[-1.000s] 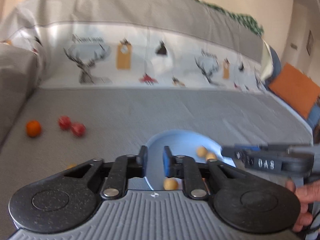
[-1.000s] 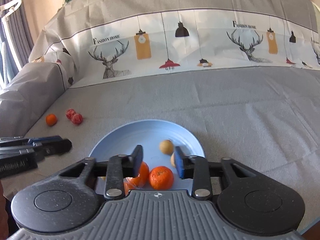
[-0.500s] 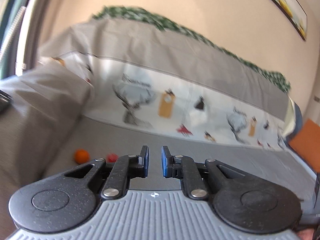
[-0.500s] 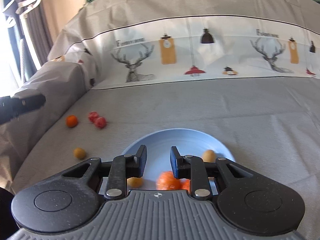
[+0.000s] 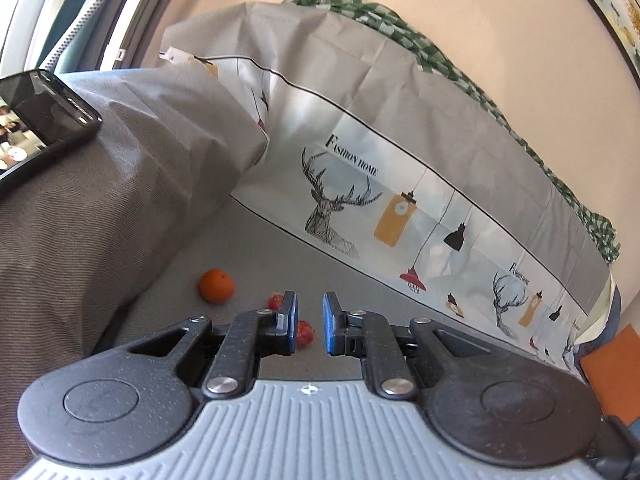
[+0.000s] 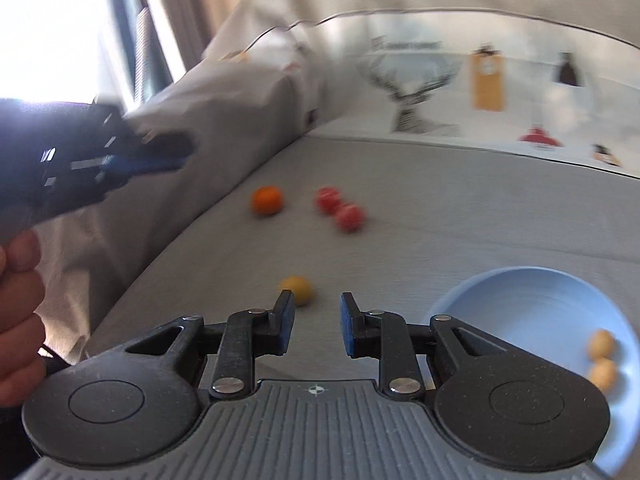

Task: Organize fruits
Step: 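Move both grippers back to the pile and grasp a tan fruit with the right, then grasp a red netted fruit with the left gripper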

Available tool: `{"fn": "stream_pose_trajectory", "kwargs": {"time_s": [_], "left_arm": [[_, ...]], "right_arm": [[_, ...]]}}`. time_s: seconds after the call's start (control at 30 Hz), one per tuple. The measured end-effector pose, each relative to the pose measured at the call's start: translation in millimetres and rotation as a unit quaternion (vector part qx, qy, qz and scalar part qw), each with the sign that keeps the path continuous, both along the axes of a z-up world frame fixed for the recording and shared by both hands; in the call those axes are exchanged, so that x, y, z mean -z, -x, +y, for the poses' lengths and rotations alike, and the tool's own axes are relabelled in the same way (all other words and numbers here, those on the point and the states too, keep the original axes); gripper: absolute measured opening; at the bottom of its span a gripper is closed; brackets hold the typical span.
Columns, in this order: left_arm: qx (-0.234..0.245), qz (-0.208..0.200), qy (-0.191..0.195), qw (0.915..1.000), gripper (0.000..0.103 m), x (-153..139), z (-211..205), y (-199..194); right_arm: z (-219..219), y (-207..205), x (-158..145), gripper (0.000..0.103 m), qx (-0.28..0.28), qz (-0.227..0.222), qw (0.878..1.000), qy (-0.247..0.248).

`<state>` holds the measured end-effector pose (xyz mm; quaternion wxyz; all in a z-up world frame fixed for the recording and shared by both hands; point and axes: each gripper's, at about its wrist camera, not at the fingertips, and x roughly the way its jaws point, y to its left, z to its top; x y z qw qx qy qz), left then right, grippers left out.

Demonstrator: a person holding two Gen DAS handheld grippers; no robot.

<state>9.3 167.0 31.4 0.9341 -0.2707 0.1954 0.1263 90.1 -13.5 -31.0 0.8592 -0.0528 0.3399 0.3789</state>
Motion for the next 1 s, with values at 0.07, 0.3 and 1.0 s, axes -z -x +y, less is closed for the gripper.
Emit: {"fn": "stream_pose_trajectory", "kwargs": {"time_s": [0.07, 0.3, 1.0], "left_arm": [[0.002, 0.004, -0.004, 1.0000, 0.014, 1, -1, -3], [0.005, 0.016, -0.005, 0.9999, 0.014, 6, -1, -13], [0.032, 0.108, -0.025, 0.9933, 0.019, 65, -8, -98]], "right_arm": [[19, 0, 7, 0.035, -0.017, -0.012, 1.000, 0.016], [59, -24, 29, 0.050, -0.024, -0.016, 0.998, 0.056], [18, -79, 3, 0.028, 0.110, 0.048, 0.991, 0.057]]}}
